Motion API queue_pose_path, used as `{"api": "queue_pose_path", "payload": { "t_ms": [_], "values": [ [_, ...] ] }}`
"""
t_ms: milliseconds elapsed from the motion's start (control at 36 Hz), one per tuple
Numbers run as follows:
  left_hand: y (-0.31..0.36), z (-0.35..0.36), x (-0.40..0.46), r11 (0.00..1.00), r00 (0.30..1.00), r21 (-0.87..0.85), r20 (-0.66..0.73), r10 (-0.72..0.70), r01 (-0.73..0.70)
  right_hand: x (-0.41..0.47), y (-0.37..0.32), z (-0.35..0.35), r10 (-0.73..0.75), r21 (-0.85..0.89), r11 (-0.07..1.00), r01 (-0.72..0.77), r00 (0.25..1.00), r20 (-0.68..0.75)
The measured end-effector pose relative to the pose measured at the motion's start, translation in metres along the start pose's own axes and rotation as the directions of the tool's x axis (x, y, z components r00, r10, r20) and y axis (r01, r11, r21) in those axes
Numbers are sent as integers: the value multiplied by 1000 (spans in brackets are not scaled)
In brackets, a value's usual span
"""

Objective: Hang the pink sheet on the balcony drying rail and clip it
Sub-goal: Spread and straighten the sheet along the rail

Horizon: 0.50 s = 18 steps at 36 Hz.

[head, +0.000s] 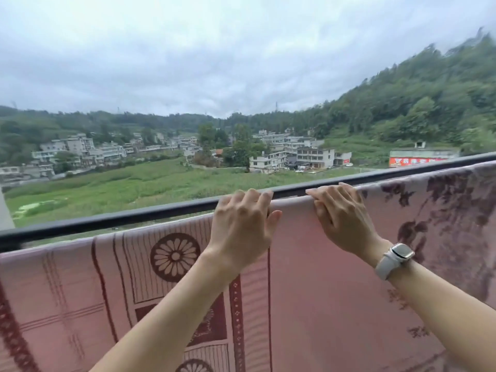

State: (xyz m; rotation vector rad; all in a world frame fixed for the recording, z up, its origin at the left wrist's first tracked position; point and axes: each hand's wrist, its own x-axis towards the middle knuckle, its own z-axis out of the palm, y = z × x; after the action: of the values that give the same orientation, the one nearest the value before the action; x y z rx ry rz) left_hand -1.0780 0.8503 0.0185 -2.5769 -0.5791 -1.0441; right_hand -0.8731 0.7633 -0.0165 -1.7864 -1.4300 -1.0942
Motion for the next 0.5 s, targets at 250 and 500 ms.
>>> {"api": "queue_pose_path", "payload": {
  "t_ms": [250,500],
  "values": [
    [61,54,54,994,995,77,65,70,-75,-24,104,-19,155,5,988,-157,983,102],
    [169,112,122,995,995,51,60,78,-81,-40,227,-35,174,34,982,-185,962,210]
  ]
}}
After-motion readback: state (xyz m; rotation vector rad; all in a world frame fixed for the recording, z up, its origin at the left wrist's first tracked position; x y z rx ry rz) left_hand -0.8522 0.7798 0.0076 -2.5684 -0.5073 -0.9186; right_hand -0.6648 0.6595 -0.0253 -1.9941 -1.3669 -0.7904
